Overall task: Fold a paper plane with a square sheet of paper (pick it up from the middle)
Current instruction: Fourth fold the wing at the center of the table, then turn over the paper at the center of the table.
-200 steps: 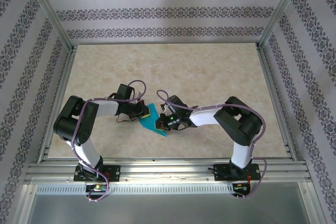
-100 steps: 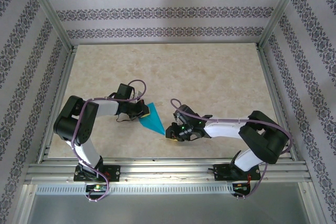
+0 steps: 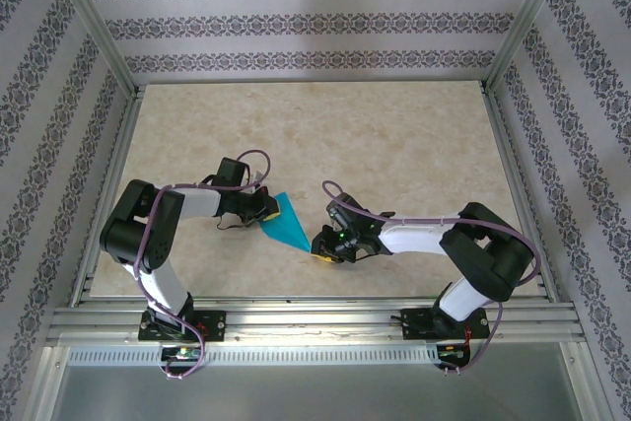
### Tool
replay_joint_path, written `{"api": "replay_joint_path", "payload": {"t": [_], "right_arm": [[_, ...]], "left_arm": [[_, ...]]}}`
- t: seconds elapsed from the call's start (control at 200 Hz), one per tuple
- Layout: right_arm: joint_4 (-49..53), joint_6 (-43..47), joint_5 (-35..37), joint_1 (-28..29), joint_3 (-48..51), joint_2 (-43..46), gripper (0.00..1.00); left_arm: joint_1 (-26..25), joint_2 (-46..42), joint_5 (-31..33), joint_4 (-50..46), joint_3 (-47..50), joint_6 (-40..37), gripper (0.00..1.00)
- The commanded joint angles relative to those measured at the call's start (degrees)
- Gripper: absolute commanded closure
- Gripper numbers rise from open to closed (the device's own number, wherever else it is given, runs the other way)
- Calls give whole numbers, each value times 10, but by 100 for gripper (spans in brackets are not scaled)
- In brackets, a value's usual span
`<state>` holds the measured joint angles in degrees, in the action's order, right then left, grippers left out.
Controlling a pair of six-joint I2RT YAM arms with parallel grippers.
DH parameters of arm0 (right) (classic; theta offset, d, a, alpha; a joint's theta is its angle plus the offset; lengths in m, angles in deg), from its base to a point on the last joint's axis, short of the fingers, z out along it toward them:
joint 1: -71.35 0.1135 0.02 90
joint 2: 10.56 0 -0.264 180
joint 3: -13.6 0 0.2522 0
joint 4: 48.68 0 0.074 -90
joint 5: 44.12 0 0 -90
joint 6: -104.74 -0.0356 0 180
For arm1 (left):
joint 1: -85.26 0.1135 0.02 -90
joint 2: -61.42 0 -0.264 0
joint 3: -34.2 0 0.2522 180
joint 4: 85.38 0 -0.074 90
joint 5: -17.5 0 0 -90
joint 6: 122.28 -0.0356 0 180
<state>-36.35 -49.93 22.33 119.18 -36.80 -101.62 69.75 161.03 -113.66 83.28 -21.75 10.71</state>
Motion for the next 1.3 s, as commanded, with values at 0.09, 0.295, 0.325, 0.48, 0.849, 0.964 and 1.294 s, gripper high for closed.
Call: {"api": "replay_joint_path", "payload": {"t": [0.09, 0.295, 0.325, 0.48, 0.849, 0.964, 1.294], "right_arm": [[-35, -7, 36, 2, -13, -3, 77], [-39, -7, 38, 0, -16, 2, 79], [-36, -6, 40, 0, -17, 0, 77], [-41, -11, 44, -2, -21, -11, 77], [-13, -6, 43, -1, -16, -14, 76], [-9, -1, 35, 5, -21, -23, 76], [-30, 4, 22, 8, -31, -25, 76]], "left_arm": [[8, 22, 11, 1, 19, 17, 99], [11, 27, 7, 10, 26, 26, 99], [11, 29, 5, 9, 25, 25, 100], [11, 31, 2, 10, 25, 24, 100], [14, 21, 7, 4, 23, 24, 100], [15, 20, 10, 4, 25, 25, 100], [18, 22, 8, 7, 29, 30, 100]]}}
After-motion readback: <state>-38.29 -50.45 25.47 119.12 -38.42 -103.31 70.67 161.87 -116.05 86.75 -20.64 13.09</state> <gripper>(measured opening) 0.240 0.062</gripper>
